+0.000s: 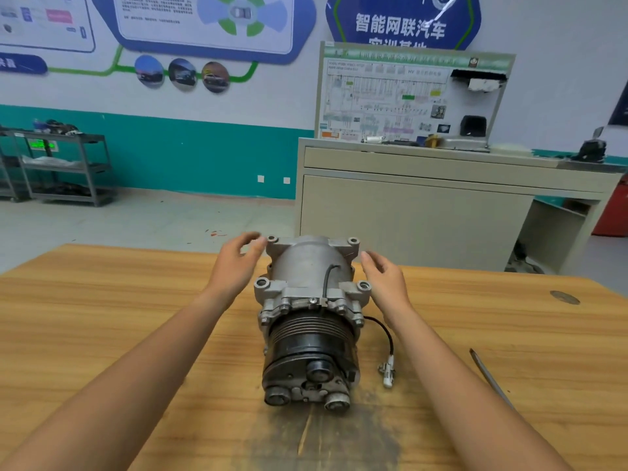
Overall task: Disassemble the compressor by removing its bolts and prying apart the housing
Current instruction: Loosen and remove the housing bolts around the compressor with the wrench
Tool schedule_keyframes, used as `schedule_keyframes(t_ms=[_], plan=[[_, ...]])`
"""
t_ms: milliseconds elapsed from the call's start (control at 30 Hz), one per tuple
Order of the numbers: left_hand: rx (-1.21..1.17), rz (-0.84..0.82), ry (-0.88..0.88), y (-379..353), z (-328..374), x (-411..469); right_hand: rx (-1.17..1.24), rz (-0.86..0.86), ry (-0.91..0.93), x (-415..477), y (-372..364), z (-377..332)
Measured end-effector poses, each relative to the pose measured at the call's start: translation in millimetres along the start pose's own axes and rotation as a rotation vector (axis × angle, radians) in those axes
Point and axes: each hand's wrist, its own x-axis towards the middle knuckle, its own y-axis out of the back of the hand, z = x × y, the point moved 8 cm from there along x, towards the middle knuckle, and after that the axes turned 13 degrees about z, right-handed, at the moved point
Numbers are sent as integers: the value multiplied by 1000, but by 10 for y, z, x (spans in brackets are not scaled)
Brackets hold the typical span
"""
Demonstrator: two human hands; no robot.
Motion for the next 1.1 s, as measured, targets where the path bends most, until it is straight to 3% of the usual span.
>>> schedule_keyframes(t_ms=[100, 200, 300, 467, 700, 1100], plan=[[-92, 16, 175, 271, -214, -185, -79, 69, 114, -251, 317, 5], [-167, -253, 304, 278, -338, -529, 30, -72, 105, -513, 364, 4], [-95, -442, 248, 211, -229, -794, -17, -233, 148, -733, 245, -39], [-59, -331, 205, 207, -128, -877, 72, -165, 80, -807, 192, -32], [-37, -299, 272, 76, -238, -871, 80, -188, 14, -741, 128, 4], [84, -280, 61, 39, -175, -799, -61, -156, 314, -670, 166, -94]])
